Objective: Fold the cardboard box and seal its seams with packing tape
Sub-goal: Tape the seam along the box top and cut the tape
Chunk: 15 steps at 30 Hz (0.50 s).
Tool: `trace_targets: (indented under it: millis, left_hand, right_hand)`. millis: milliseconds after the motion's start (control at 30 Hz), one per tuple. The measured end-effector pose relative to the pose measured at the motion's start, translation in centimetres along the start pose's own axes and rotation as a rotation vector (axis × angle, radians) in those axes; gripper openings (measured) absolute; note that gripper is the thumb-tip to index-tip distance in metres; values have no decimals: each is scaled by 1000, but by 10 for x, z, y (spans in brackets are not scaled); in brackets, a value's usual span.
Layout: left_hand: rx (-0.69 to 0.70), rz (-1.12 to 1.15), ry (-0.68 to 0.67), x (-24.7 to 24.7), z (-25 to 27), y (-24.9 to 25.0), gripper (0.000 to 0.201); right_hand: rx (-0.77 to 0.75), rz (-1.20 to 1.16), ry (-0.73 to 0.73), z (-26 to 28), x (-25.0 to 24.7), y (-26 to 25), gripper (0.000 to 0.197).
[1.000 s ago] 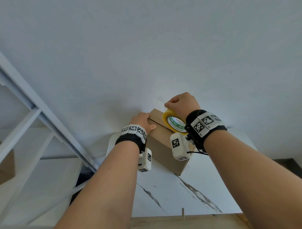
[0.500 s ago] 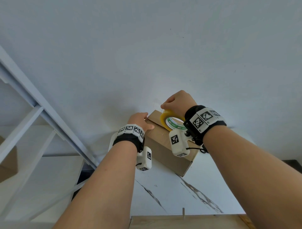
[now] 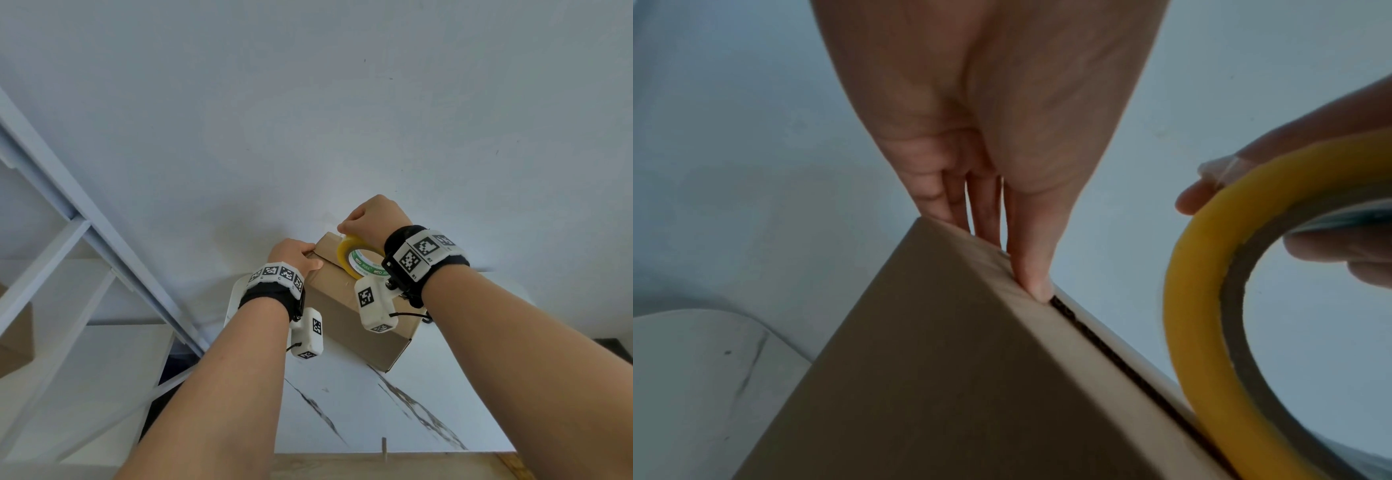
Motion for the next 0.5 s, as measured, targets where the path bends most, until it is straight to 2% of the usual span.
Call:
trace_targets:
  millis: [133,267,400,500]
  left_hand:
    - [-17,33,-6,-4,-5,-1,36]
    - [-119,240,75,-26,-10,-1,32]
    - [-186,418,24,-43,-15,8,21]
    - [-178,490,-18,-43,-14,11,32]
  right_hand:
    - [23,38,-20,-4,5,-1,12]
    - [28,72,-40,-7,8,-4,15]
    - [44,99,-59,-9,10,-5,17]
    - [45,127,-65,-9,11,-8,18]
Point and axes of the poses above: each hand's wrist, its own z-axis away from the middle knuckle, its own x-axis out of the palm, y = z × x, the point moved 8 cm from there along -z, towards the middle knuckle, and after that the axes turned 10 degrees about y, right-handed, at the moved point
